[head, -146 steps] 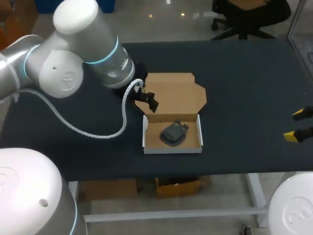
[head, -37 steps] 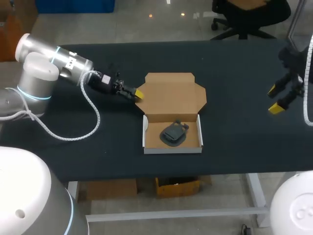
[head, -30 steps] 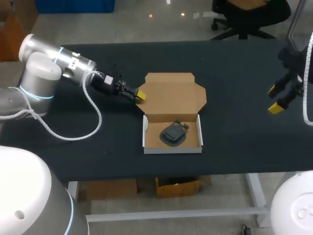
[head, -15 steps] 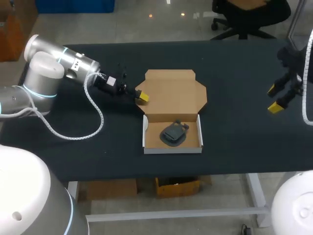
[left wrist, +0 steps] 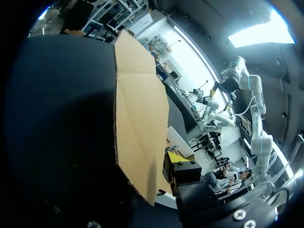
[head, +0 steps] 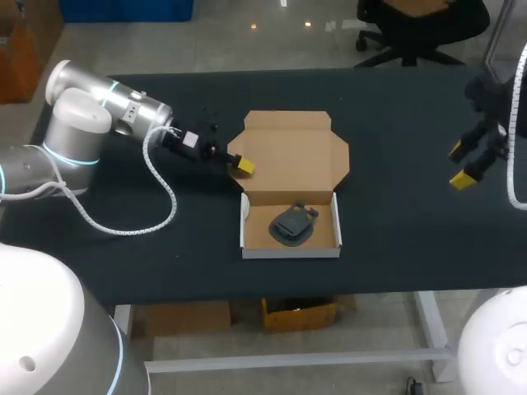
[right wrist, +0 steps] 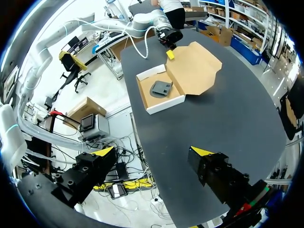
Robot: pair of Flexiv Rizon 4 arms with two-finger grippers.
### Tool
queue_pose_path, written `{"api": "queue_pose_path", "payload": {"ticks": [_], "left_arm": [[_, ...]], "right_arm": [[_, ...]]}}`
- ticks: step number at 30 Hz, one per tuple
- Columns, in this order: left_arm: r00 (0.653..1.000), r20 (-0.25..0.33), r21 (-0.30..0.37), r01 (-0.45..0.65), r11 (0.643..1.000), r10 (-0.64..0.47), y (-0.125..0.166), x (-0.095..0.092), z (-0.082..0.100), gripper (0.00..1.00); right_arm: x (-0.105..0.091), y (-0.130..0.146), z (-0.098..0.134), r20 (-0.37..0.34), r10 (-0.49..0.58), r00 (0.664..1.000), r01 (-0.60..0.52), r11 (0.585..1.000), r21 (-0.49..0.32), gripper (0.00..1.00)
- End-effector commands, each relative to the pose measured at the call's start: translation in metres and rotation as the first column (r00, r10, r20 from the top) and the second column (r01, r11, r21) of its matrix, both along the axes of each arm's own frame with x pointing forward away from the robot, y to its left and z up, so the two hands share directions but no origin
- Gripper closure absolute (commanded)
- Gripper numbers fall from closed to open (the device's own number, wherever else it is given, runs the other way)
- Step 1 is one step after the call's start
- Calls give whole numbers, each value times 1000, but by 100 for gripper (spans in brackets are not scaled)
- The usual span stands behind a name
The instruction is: Assemble the packaging by folding the flat box into shape, placing the metal phone stand inside, and closing the box properly
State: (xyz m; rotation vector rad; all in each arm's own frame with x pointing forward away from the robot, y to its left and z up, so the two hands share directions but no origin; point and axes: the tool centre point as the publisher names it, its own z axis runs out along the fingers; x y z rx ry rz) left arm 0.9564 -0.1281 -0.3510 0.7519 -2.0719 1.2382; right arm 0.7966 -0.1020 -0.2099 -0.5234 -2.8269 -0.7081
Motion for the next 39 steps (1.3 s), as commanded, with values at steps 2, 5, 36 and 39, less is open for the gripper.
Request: {"api": "queue_pose_path", "payload": {"ticks": [2, 5, 36, 39], "left_arm": [[1000, 19, -13, 24, 1000, -24, -2, 1, 0, 85], [998, 40, -21, 42, 999, -41, -3, 0, 1, 86], [970, 206, -53, 139, 989, -125, -4, -8, 6, 100], [970, 206, -53, 139, 989, -125, -4, -8, 6, 100]], "right_arm": [[0, 0, 3, -2, 3, 1000, -3, 1000, -5, 0], [0, 1, 4, -2, 5, 1000, -5, 1000, -7, 0], [-2, 6, 6, -2, 13, 1000, -13, 1000, -16, 0], [-2, 7, 7, 0, 17, 1000, -17, 1000, -15, 0]]}}
